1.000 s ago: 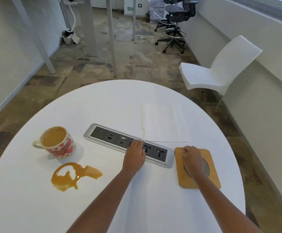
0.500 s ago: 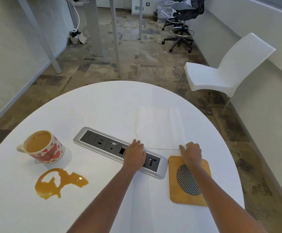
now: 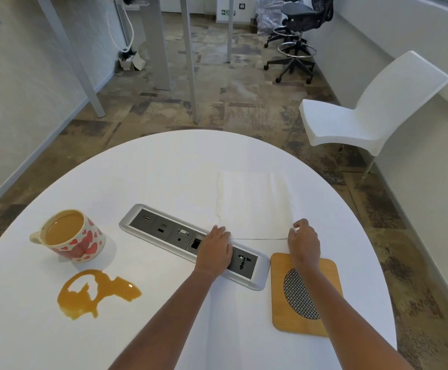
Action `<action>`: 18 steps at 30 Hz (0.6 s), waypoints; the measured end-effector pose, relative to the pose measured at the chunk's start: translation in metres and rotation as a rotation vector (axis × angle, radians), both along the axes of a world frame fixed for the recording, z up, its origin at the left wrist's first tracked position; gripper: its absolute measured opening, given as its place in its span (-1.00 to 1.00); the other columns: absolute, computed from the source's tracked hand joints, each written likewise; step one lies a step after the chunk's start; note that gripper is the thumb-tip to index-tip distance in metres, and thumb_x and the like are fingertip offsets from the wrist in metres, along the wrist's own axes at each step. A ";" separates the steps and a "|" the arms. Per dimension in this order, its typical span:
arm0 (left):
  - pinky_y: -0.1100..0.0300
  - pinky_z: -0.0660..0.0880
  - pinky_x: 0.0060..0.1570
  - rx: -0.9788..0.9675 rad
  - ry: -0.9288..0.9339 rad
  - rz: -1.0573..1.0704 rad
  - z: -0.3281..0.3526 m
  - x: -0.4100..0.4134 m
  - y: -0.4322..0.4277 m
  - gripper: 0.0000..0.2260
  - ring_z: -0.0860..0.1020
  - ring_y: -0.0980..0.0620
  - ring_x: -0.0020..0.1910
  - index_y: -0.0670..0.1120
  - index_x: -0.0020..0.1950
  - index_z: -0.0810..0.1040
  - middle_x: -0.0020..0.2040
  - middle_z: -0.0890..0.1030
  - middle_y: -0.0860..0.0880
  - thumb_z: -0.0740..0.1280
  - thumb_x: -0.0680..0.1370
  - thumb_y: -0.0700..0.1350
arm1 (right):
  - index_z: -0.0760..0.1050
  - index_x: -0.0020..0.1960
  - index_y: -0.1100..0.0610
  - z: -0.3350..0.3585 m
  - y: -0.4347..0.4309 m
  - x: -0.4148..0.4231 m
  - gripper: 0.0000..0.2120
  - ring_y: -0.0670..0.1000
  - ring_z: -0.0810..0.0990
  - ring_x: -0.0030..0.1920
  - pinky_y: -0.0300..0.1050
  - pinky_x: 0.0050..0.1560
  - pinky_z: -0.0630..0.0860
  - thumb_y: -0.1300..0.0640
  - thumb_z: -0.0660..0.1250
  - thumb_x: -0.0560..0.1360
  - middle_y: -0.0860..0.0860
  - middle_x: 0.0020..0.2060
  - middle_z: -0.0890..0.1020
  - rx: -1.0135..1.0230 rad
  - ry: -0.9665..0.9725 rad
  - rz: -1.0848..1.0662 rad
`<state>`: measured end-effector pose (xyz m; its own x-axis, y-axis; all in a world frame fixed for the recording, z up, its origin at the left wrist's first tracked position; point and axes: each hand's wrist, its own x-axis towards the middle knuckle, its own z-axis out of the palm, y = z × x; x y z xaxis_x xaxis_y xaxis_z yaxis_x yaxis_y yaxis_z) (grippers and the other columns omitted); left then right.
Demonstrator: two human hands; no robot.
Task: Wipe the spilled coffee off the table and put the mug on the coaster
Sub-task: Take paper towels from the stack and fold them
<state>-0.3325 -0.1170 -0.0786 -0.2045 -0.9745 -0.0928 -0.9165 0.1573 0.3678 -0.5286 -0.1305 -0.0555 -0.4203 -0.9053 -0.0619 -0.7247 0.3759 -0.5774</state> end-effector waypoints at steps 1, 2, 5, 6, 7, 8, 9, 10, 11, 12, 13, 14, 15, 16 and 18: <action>0.14 0.22 0.40 0.006 -0.010 -0.003 0.000 0.000 0.000 -0.69 0.16 0.04 0.48 -0.16 0.32 0.36 0.41 0.34 -0.06 0.04 0.62 -0.14 | 0.41 0.13 0.29 0.001 0.000 0.000 -0.82 0.23 0.56 0.01 0.01 -0.07 0.48 0.24 0.15 0.57 0.25 0.01 0.61 -0.006 0.021 0.008; 0.14 0.20 0.41 0.016 -0.019 -0.006 0.000 0.000 0.000 -0.68 0.14 0.04 0.49 -0.16 0.34 0.35 0.43 0.32 -0.05 0.03 0.63 -0.13 | 0.41 0.10 0.29 0.002 -0.001 0.000 -0.83 0.24 0.57 -0.02 0.00 -0.10 0.48 0.23 0.15 0.58 0.24 -0.01 0.62 -0.015 0.045 0.019; 0.15 0.16 0.43 0.039 -0.037 -0.018 0.002 0.000 0.000 -0.67 0.09 0.00 0.52 -0.16 0.36 0.33 0.45 0.30 -0.04 0.02 0.63 -0.12 | 0.43 0.04 0.30 0.006 -0.001 0.002 -0.85 0.23 0.57 -0.08 -0.04 -0.18 0.42 0.22 0.16 0.58 0.24 -0.06 0.62 -0.059 0.092 0.061; 0.15 0.15 0.44 0.041 -0.030 -0.016 0.004 -0.001 0.000 -0.67 0.08 -0.01 0.52 -0.16 0.36 0.34 0.45 0.30 -0.05 0.02 0.64 -0.12 | 0.43 0.03 0.30 0.008 -0.001 0.003 -0.85 0.23 0.57 -0.08 -0.05 -0.18 0.41 0.22 0.17 0.58 0.23 -0.06 0.62 -0.082 0.087 0.071; 0.15 0.13 0.44 0.036 -0.004 -0.009 0.007 -0.002 0.000 -0.67 0.08 -0.02 0.53 -0.16 0.37 0.33 0.45 0.30 -0.06 0.03 0.64 -0.12 | 0.44 0.02 0.30 0.010 0.000 0.004 -0.86 0.22 0.57 -0.07 -0.06 -0.15 0.41 0.22 0.18 0.58 0.23 -0.05 0.62 -0.110 0.071 0.077; 0.15 0.11 0.45 0.024 0.048 0.005 0.011 -0.005 -0.001 -0.67 0.09 -0.03 0.52 -0.16 0.38 0.33 0.46 0.30 -0.07 0.04 0.64 -0.13 | 0.44 0.02 0.29 0.013 0.002 0.006 -0.86 0.22 0.58 -0.05 -0.07 -0.13 0.41 0.22 0.19 0.57 0.22 -0.03 0.62 -0.139 0.048 0.081; 0.16 0.12 0.44 0.008 0.126 0.027 0.015 -0.008 -0.002 -0.67 0.13 -0.04 0.51 -0.17 0.38 0.35 0.44 0.32 -0.09 0.06 0.64 -0.14 | 0.44 0.00 0.29 0.015 0.003 0.008 -0.87 0.22 0.59 -0.05 -0.08 -0.12 0.41 0.22 0.19 0.57 0.21 -0.03 0.62 -0.166 0.022 0.085; 0.17 0.15 0.42 -0.002 0.228 0.060 0.021 -0.013 -0.003 -0.68 0.21 -0.05 0.48 -0.18 0.36 0.38 0.41 0.37 -0.11 0.08 0.63 -0.15 | 0.43 -0.01 0.27 0.017 0.006 0.011 -0.89 0.22 0.60 -0.06 -0.09 -0.12 0.41 0.22 0.20 0.56 0.21 -0.02 0.62 -0.188 -0.003 0.092; 0.18 0.22 0.37 0.006 0.343 0.106 0.028 -0.019 -0.005 -0.70 0.31 -0.05 0.42 -0.18 0.32 0.42 0.36 0.43 -0.12 0.10 0.63 -0.16 | 0.43 -0.02 0.26 0.019 0.008 0.014 -0.90 0.21 0.61 -0.07 -0.10 -0.13 0.41 0.22 0.21 0.56 0.20 -0.03 0.63 -0.204 -0.026 0.101; 0.19 0.27 0.31 0.046 0.463 0.163 0.035 -0.025 -0.008 -0.72 0.39 -0.05 0.35 -0.18 0.29 0.45 0.31 0.48 -0.11 0.11 0.62 -0.16 | 0.43 -0.03 0.26 0.021 0.011 0.017 -0.91 0.21 0.62 -0.08 -0.10 -0.14 0.42 0.22 0.21 0.56 0.20 -0.04 0.63 -0.217 -0.048 0.111; 0.19 0.33 0.25 0.116 0.573 0.220 0.042 -0.032 -0.011 -0.73 0.45 -0.04 0.28 -0.18 0.26 0.48 0.27 0.52 -0.12 0.12 0.62 -0.15 | 0.43 -0.04 0.26 0.022 0.014 0.021 -0.91 0.20 0.62 -0.08 -0.10 -0.15 0.44 0.23 0.22 0.55 0.19 -0.05 0.64 -0.229 -0.070 0.123; 0.18 0.37 0.21 0.199 0.677 0.272 0.049 -0.039 -0.014 -0.73 0.49 -0.05 0.21 -0.19 0.23 0.50 0.23 0.56 -0.13 0.13 0.62 -0.14 | 0.43 -0.04 0.26 0.023 0.017 0.024 -0.92 0.18 0.62 -0.09 -0.07 -0.15 0.47 0.24 0.22 0.55 0.19 -0.06 0.64 -0.238 -0.088 0.137; 0.14 0.41 0.19 0.282 0.779 0.321 0.055 -0.045 -0.018 -0.73 0.53 -0.06 0.13 -0.21 0.20 0.52 0.19 0.59 -0.16 0.14 0.61 -0.12 | 0.44 -0.04 0.26 0.023 0.020 0.028 -0.92 0.17 0.61 -0.08 -0.02 -0.13 0.51 0.24 0.22 0.55 0.18 -0.07 0.64 -0.245 -0.101 0.152; 0.10 0.46 0.15 0.358 0.878 0.364 0.060 -0.051 -0.020 -0.73 0.55 -0.05 0.04 -0.23 0.17 0.53 0.15 0.62 -0.20 0.17 0.60 -0.10 | 0.44 -0.03 0.26 0.024 0.022 0.031 -0.92 0.15 0.60 -0.08 0.02 -0.11 0.54 0.24 0.21 0.55 0.17 -0.08 0.63 -0.248 -0.109 0.165; 0.15 0.55 -0.02 0.458 0.995 0.400 0.067 -0.060 -0.022 -0.72 0.58 -0.03 -0.07 -0.25 0.12 0.54 0.07 0.65 -0.23 0.25 0.57 -0.06 | 0.45 -0.03 0.26 0.024 0.025 0.036 -0.92 0.14 0.61 -0.09 0.07 -0.07 0.56 0.25 0.20 0.55 0.16 -0.08 0.63 -0.238 -0.135 0.176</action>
<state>-0.3924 -0.1395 -0.0118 -0.0706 -0.9028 -0.4241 -0.1460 -0.4113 0.8997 -0.4926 -0.1053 -0.0312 -0.2585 -0.9590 0.1157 -0.6773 0.0945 -0.7296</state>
